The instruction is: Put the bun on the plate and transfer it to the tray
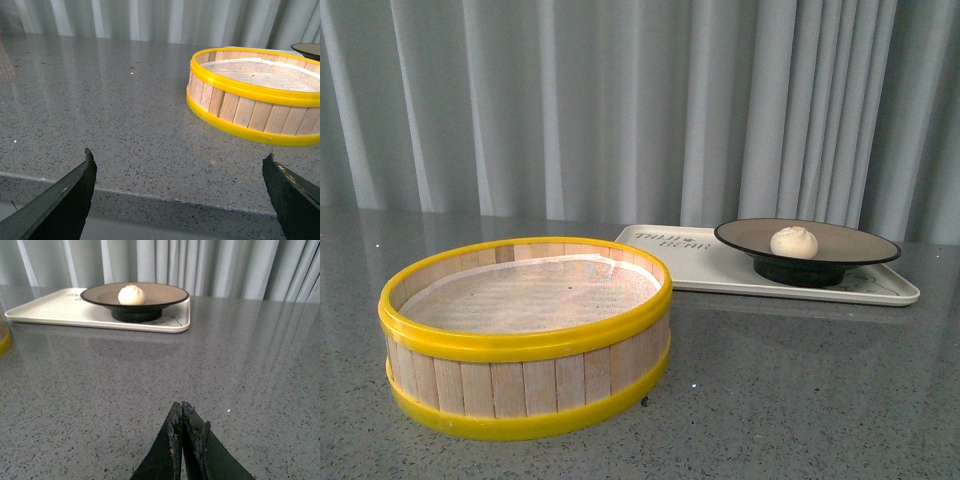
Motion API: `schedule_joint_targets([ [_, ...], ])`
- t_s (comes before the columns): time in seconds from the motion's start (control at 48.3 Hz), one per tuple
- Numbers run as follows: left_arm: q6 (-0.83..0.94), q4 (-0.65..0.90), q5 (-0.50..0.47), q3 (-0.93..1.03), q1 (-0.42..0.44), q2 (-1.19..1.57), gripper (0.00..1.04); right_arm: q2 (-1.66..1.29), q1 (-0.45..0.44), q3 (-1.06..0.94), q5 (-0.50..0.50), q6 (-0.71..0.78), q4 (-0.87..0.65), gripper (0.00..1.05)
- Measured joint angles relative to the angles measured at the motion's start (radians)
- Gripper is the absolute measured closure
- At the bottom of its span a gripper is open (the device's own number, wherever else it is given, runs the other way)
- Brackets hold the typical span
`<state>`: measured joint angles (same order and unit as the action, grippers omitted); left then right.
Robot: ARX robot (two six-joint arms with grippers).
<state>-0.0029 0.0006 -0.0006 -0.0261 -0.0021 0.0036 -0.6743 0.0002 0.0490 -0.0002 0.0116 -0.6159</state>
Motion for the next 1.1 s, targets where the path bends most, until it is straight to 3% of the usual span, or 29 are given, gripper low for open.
schedule_joint_targets([
  [0.083,0.0,0.0,0.0,0.0,0.0,0.0,0.07,0.023,0.0,-0.037,0.0,0.0,-0.023,1.03],
  [0.601,0.0,0.0,0.0,0.0,0.0,0.0,0.07,0.308,0.0,-0.044,0.0,0.0,0.248,1.03],
  [1.098,0.0,0.0,0.0,0.0,0.0,0.0,0.07,0.473,0.0,-0.044,0.0,0.0,0.412,1.03],
])
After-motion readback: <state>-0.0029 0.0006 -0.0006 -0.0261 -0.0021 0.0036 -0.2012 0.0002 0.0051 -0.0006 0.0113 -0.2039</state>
